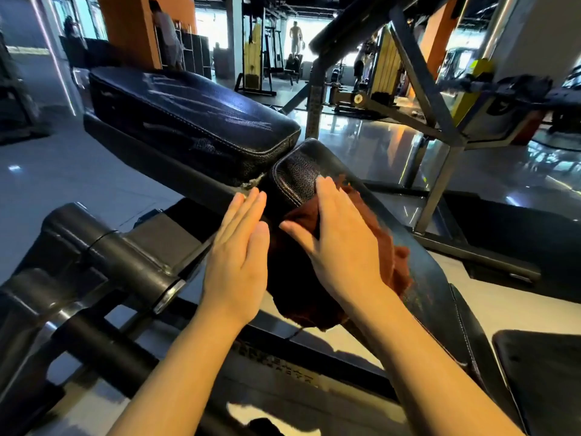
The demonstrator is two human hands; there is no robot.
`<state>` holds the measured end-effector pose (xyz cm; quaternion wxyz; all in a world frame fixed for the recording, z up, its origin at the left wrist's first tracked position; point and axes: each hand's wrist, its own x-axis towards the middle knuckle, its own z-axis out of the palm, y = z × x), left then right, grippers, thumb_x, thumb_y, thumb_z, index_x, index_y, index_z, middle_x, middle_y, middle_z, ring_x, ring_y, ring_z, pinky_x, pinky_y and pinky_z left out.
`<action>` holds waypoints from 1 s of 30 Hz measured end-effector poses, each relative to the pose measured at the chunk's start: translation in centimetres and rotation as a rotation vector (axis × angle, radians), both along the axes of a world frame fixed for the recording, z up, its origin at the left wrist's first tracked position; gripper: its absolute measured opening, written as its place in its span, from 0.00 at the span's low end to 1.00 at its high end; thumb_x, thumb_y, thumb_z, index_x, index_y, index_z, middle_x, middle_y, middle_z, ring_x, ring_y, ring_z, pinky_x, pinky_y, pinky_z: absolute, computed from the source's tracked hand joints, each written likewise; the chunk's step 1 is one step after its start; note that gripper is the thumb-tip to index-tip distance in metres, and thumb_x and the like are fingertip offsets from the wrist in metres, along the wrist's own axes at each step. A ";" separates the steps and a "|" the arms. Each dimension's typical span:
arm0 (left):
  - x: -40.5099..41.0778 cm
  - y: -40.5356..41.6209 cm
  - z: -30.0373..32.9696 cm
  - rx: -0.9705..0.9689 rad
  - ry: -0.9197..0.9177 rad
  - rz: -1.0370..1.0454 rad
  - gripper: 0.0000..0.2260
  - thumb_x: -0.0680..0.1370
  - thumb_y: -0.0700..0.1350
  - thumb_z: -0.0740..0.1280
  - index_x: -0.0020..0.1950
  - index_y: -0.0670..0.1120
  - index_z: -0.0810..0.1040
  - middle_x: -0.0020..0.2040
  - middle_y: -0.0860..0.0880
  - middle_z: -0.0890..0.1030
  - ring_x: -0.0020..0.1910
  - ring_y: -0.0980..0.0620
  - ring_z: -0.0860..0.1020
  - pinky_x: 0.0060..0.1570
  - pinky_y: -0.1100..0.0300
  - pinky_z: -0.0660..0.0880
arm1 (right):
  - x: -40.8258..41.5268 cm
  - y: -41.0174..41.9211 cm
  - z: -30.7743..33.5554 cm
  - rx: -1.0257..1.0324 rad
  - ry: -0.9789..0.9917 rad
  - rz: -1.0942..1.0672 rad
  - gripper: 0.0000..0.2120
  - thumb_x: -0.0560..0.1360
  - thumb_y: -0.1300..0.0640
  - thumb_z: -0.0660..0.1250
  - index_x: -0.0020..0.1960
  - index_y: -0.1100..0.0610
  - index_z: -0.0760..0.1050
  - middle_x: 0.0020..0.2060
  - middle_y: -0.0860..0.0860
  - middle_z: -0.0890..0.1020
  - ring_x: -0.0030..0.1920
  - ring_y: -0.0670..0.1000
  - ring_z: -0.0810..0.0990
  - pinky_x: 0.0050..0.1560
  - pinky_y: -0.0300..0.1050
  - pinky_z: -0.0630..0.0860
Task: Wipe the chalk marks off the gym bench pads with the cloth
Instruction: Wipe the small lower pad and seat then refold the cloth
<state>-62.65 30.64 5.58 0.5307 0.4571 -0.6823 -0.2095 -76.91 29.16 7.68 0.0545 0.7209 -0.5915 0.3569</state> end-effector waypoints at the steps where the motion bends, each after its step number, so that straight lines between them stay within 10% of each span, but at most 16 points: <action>1: 0.1 0.0 0.1 0.007 0.003 -0.002 0.20 0.79 0.52 0.48 0.72 0.57 0.58 0.67 0.73 0.56 0.70 0.77 0.50 0.68 0.77 0.46 | 0.9 -0.6 0.6 -0.014 0.011 0.001 0.39 0.75 0.38 0.63 0.77 0.59 0.58 0.75 0.56 0.64 0.75 0.56 0.62 0.73 0.50 0.62; 15: 0.0 0.2 0.0 -0.011 -0.033 0.030 0.23 0.79 0.52 0.47 0.74 0.54 0.58 0.68 0.72 0.56 0.71 0.73 0.50 0.67 0.80 0.46 | -11.8 6.9 -8.6 0.168 0.044 -0.156 0.47 0.70 0.24 0.54 0.78 0.54 0.57 0.77 0.51 0.61 0.77 0.54 0.58 0.72 0.63 0.63; 30: 0.2 -0.2 -0.6 -0.113 -0.226 0.100 0.21 0.80 0.51 0.48 0.74 0.52 0.55 0.71 0.68 0.53 0.73 0.71 0.48 0.69 0.77 0.44 | -1.2 -1.2 -0.7 -0.082 0.039 0.108 0.36 0.74 0.41 0.67 0.74 0.61 0.64 0.72 0.58 0.69 0.71 0.61 0.67 0.70 0.58 0.66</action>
